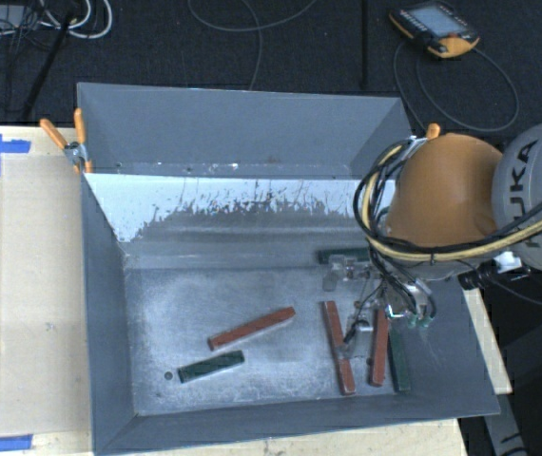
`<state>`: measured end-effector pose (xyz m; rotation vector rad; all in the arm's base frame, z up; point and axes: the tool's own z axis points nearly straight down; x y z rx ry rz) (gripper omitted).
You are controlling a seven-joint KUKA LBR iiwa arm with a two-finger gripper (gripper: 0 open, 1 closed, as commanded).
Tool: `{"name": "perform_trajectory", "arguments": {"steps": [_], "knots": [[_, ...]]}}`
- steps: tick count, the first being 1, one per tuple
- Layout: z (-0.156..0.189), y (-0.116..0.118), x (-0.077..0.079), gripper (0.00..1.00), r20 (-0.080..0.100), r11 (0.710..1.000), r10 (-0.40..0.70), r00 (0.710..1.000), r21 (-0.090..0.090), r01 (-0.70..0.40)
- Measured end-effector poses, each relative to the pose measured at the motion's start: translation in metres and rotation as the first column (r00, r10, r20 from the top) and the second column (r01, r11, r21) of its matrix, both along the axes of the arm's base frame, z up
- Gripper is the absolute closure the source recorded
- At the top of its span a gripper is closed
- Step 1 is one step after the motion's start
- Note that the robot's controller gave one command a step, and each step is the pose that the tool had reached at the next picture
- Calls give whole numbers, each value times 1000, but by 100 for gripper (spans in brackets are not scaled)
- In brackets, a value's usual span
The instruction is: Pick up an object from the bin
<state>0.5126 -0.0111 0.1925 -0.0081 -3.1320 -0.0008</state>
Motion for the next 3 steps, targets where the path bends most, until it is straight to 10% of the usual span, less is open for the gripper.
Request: {"name": "perform_trajectory", "arguments": {"steps": [1, 3], "knots": [[4, 0, 2, 0, 8, 1000, 0, 1000, 0, 0], [-103, -7, 64, 0, 16, 998, 56, 998, -1, -56]]}}
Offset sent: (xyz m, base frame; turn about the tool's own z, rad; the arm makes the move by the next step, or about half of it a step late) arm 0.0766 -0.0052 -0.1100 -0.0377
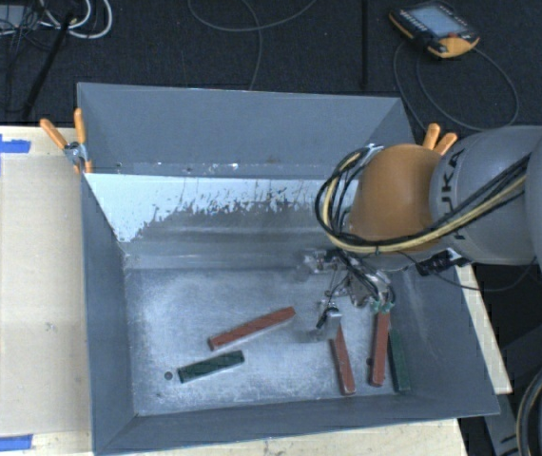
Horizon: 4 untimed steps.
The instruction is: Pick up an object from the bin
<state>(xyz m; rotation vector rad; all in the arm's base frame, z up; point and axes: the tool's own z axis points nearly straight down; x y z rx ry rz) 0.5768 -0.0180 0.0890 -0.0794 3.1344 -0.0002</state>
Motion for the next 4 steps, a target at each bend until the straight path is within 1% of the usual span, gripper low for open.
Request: {"name": "perform_trajectory", "arguments": {"steps": [1, 2, 3, 4], "knots": [[-13, 5, -50, 0, -9, 968, 250, 968, 1, -250], [-2, 26, -73, 0, -10, 989, 145, 989, 1, -145], [1, 38, -72, 0, -7, 999, -47, 999, 1, 47], [36, 41, -69, 0, -8, 979, 203, 979, 0, -203]]}}
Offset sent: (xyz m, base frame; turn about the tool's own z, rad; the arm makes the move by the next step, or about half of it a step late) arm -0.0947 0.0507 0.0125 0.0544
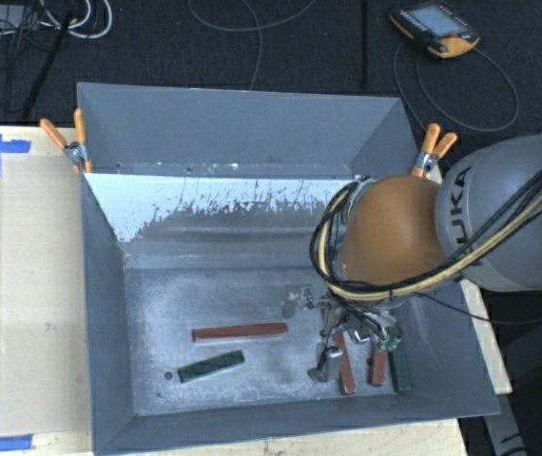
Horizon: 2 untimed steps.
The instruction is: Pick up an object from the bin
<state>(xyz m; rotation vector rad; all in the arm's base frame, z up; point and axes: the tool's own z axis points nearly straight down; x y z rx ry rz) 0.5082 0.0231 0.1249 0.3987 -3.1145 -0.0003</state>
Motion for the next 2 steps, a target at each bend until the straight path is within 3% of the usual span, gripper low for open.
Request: {"name": "perform_trajectory", "arguments": {"steps": [1, 2], "knots": [[-12, -38, 40, 0, 6, 995, -102, 995, 2, 102], [-24, -10, 32, 0, 1, 997, -80, 997, -3, 80]]}}
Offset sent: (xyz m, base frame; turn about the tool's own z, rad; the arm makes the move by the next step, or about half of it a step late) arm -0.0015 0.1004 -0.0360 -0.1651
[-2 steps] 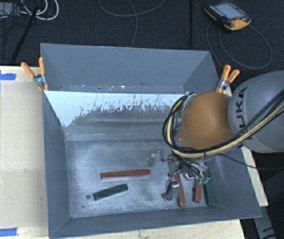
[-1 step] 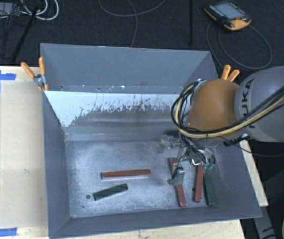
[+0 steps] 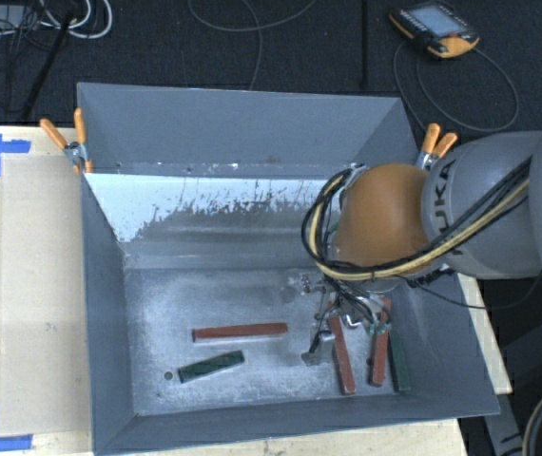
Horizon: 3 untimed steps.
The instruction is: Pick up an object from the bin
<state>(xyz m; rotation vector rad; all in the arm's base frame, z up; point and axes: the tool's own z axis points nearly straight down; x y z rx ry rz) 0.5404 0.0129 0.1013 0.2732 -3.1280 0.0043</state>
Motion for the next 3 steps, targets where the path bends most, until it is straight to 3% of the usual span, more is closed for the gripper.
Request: {"name": "perform_trajectory", "arguments": {"steps": [1, 2, 3], "knots": [[-2, 17, -5, 0, 2, 999, 42, 999, 2, -42], [18, 7, 0, 0, -2, 981, 192, 981, 5, -192], [6, -23, 12, 0, 9, 999, 36, 999, 3, -36]]}}
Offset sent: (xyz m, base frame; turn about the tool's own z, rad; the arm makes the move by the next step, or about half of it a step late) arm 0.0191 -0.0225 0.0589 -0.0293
